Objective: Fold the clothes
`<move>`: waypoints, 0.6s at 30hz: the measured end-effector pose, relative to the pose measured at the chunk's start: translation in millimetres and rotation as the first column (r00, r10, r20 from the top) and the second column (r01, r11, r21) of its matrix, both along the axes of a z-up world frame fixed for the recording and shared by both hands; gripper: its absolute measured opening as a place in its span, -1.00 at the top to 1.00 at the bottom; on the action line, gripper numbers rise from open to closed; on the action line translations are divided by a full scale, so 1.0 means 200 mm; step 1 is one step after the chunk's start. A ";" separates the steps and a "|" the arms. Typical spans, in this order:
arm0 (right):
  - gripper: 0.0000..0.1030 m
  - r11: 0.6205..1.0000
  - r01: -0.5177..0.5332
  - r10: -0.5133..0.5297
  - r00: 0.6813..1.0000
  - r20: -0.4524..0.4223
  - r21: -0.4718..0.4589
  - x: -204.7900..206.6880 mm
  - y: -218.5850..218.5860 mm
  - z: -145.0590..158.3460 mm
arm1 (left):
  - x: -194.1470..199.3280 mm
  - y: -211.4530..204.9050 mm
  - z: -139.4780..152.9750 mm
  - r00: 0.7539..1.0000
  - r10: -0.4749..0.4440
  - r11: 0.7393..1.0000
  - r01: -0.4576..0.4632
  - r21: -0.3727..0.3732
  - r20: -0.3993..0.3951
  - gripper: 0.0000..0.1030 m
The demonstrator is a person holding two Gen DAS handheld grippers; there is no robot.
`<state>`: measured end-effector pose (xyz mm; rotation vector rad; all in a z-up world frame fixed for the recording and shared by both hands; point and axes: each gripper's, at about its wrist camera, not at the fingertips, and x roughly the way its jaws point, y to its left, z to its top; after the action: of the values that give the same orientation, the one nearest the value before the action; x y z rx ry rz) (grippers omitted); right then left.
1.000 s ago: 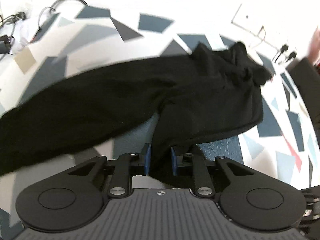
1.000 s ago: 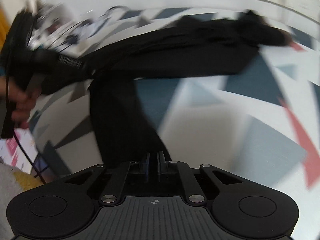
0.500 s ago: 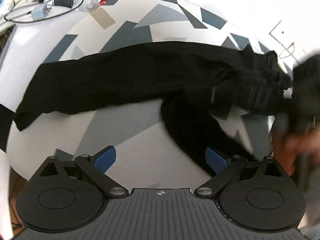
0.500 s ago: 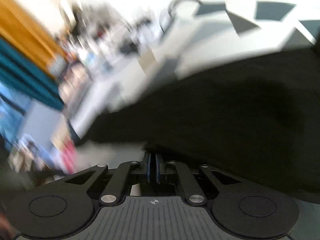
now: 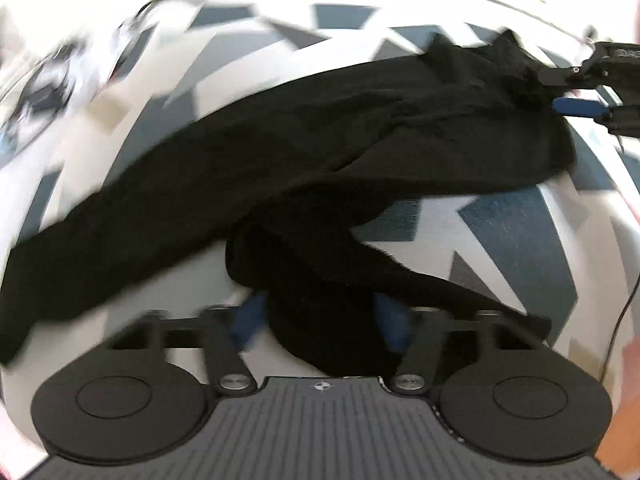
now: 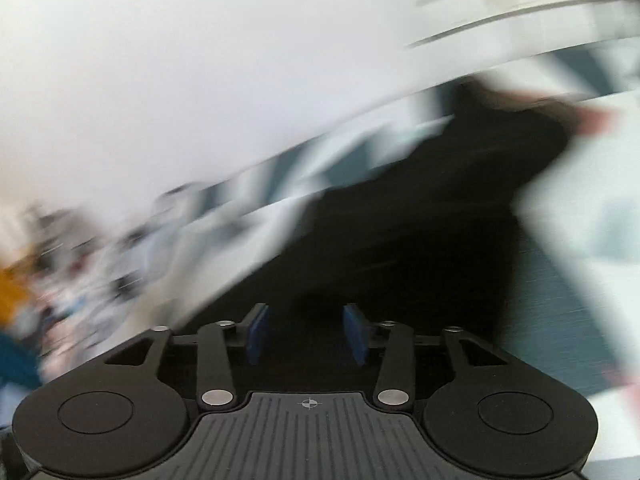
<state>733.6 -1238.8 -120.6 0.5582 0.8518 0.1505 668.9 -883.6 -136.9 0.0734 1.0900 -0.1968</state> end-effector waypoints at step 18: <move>0.95 0.938 0.119 -0.103 0.993 0.066 -0.324 -0.07 0.11 -0.27 | 0.00 0.42 0.21 0.874 0.427 0.880 -0.461 0.116 0.233 -0.38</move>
<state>720.1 -1217.1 -173.7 0.2866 0.7757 -0.0810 668.6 -799.5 -95.1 -0.0090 0.8915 0.3171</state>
